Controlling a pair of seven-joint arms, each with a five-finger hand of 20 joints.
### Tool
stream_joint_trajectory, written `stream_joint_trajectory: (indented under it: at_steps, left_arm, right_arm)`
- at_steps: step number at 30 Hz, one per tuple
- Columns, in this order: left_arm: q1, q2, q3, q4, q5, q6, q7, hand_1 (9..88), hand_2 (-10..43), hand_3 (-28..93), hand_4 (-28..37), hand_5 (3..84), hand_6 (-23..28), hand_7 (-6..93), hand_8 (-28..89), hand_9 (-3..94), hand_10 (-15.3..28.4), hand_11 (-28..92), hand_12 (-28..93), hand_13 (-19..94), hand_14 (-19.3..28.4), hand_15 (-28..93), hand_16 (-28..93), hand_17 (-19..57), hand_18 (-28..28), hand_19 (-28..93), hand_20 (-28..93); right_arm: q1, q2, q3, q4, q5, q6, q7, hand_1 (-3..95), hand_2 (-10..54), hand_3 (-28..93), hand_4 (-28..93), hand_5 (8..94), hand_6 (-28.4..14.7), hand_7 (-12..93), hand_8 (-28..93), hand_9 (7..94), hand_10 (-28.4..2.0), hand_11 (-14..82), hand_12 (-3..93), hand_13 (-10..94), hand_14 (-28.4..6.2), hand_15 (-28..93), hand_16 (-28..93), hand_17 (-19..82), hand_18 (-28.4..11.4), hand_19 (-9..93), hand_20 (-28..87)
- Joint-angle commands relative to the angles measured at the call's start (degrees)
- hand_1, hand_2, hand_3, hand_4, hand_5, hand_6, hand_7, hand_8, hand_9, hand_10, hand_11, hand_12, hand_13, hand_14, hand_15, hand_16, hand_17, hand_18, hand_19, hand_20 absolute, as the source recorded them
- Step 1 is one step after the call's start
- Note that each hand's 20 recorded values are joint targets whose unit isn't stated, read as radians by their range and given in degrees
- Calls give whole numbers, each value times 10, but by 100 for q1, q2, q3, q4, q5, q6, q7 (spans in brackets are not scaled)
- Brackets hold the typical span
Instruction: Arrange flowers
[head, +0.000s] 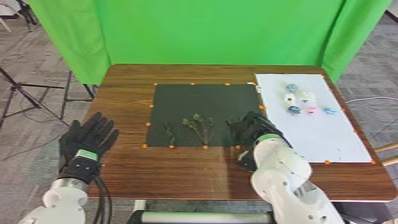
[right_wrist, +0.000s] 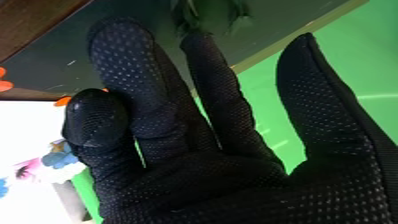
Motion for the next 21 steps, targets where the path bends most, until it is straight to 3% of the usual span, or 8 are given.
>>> stream_joint_trajectory:
  at_steps: [1, 2, 5, 8, 9, 13, 17, 21]
  left_arm:
    - [121, -29, -166, 6, 91, -219, 28, 273, 193, 727, -283, 434, 72, 263, -126, 420, 142, 312, 132, 315, 159, 521, -82, -35, 156, 446, 121]
    - [97, -33, -183, 21, 127, -237, -29, 273, 193, 727, -283, 433, 72, 263, -126, 419, 143, 312, 132, 314, 159, 521, -82, -35, 156, 446, 120]
    - [75, -53, -192, 55, 19, -445, -88, 272, 192, 726, -283, 432, 72, 260, -126, 416, 141, 307, 131, 310, 158, 513, -84, -34, 153, 437, 115]
    - [81, -126, -204, 64, 214, -541, -217, 272, 190, 725, -283, 427, 71, 256, -125, 409, 142, 296, 128, 304, 157, 503, -86, -32, 151, 429, 109]
    - [83, -127, -192, 39, 161, -500, -195, 272, 189, 725, -283, 427, 71, 255, -124, 408, 142, 294, 128, 303, 156, 501, -85, -32, 150, 428, 108]
    - [104, -132, -218, 30, 171, -512, -220, 270, 187, 724, -283, 426, 72, 252, -122, 405, 143, 291, 129, 299, 156, 495, -83, -34, 150, 427, 106]
    - [150, -134, -243, 9, 152, -508, -196, 270, 186, 724, -283, 425, 71, 251, -121, 402, 142, 289, 129, 297, 157, 492, -82, -35, 149, 426, 104]
    - [221, -91, -257, -102, 87, -464, -145, 269, 186, 723, -283, 424, 70, 249, -121, 402, 142, 288, 130, 296, 157, 492, -81, -36, 149, 427, 104]
  right_arm:
    - [-272, 85, 10, -8, -125, 431, -161, 244, 109, 693, -174, 586, -106, 91, -83, 563, -262, 86, 127, 745, -137, 569, 246, 485, -241, 932, 309]
    - [-327, 86, 19, -11, -190, 528, -260, 242, 107, 695, -174, 586, -106, 91, -83, 562, -262, 86, 127, 746, -136, 569, 245, 485, -240, 932, 307]
    - [-349, 80, -23, 11, -354, 669, -321, 237, 103, 703, -173, 586, -106, 93, -83, 569, -258, 90, 129, 746, -136, 568, 245, 480, -240, 932, 302]
    - [-352, 98, -51, 23, -482, 805, -308, 235, 100, 706, -173, 576, -111, 93, -82, 580, -252, 95, 132, 747, -135, 566, 244, 480, -239, 932, 294]
    - [-349, 116, -55, 23, -540, 852, -287, 235, 99, 708, -174, 573, -112, 93, -82, 583, -251, 96, 132, 747, -135, 566, 243, 481, -239, 932, 292]
    - [-341, 212, 5, 117, -663, 1267, -237, 235, 98, 711, -175, 570, -115, 94, -82, 576, -254, 97, 135, 734, -137, 566, 244, 483, -238, 932, 294]
    - [-356, 402, 144, 267, -987, 2123, -248, 235, 90, 725, -177, 548, -123, 98, -81, 541, -263, 103, 149, 693, -148, 582, 240, 476, -244, 932, 325]
    - [-276, 633, 584, 484, -617, 2298, -703, 239, 81, 736, -179, 553, -118, 108, -81, 552, -252, 119, 156, 689, -149, 591, 236, 468, -241, 932, 340]
